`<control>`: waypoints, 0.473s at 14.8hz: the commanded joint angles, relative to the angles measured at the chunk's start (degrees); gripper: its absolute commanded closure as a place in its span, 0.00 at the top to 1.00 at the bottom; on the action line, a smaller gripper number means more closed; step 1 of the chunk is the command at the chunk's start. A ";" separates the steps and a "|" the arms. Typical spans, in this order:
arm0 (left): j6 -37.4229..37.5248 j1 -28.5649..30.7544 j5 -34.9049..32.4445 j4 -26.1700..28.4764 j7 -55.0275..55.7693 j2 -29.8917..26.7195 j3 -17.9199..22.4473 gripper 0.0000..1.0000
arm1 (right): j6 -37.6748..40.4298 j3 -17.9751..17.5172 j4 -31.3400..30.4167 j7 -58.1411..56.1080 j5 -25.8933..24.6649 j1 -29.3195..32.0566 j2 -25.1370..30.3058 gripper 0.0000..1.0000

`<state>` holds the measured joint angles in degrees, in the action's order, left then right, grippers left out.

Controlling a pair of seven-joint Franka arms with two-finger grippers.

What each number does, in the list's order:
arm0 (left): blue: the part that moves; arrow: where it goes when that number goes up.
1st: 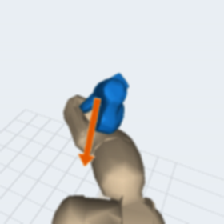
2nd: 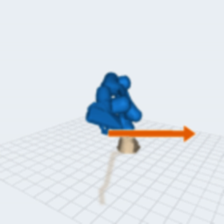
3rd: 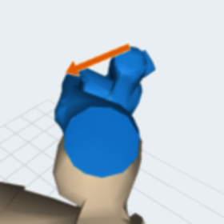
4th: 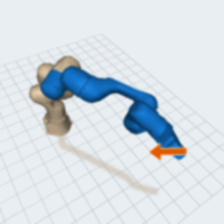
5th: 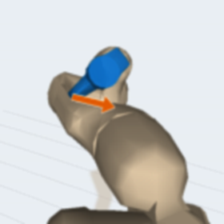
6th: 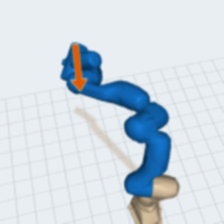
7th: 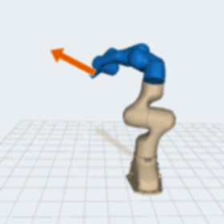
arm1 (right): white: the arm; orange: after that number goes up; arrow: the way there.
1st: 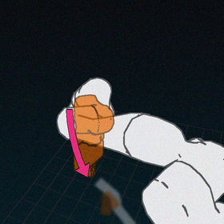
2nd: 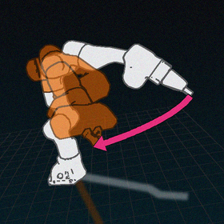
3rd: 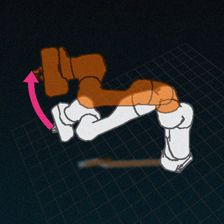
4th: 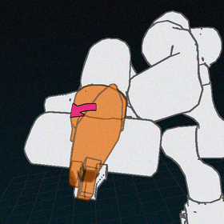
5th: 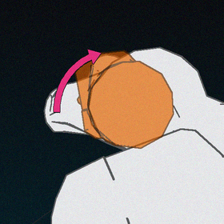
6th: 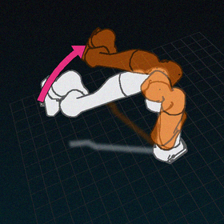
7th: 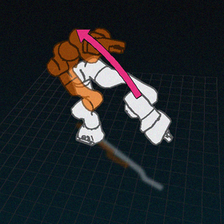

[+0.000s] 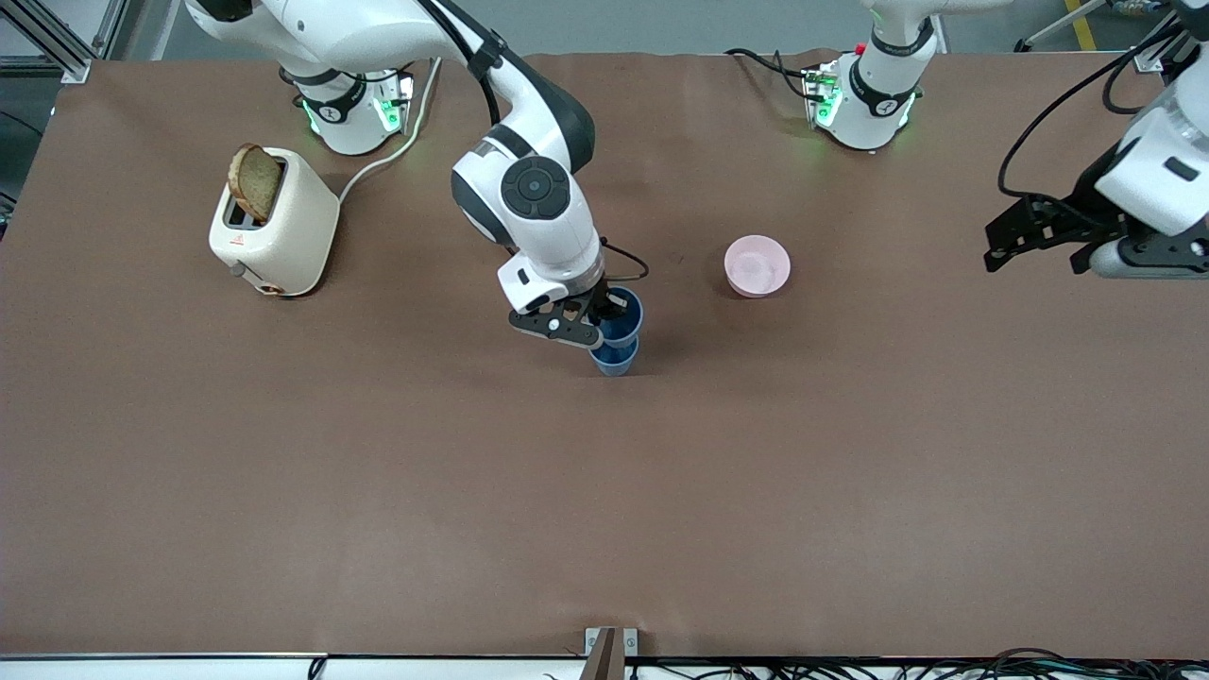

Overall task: Stack blue cups with both arms
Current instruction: 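Press the held cup down into the other cup with the right gripper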

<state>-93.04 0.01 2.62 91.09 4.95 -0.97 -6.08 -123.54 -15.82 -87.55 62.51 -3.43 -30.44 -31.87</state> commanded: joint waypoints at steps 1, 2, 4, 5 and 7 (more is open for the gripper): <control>-0.03 -1.06 1.07 4.36 -0.55 -3.77 0.81 1.00 | -0.21 -0.18 0.01 1.74 -2.27 -0.67 -0.03 0.01; -0.03 -1.24 0.99 4.53 -0.47 -4.65 0.37 1.00 | -0.21 -0.18 0.01 1.91 -2.80 -0.67 -0.47 0.01; 0.40 -2.81 0.11 4.45 0.84 -5.71 -0.33 1.00 | -0.29 -0.18 0.01 2.96 -3.94 -0.94 -1.09 0.01; 0.93 -3.08 -1.46 4.45 1.03 -6.15 -0.33 1.00 | -0.29 -0.18 0.01 2.97 -4.12 -0.94 -1.18 0.02; 1.63 -2.65 -3.58 4.62 0.68 -6.50 -0.25 1.00 | -0.29 -0.18 0.01 2.97 -4.47 -1.03 -1.88 0.02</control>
<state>-92.12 -3.16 0.80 94.20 5.79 -5.70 -6.36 -123.53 -15.82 -87.66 63.75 -6.01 -31.27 -33.13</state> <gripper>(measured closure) 0.000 0.965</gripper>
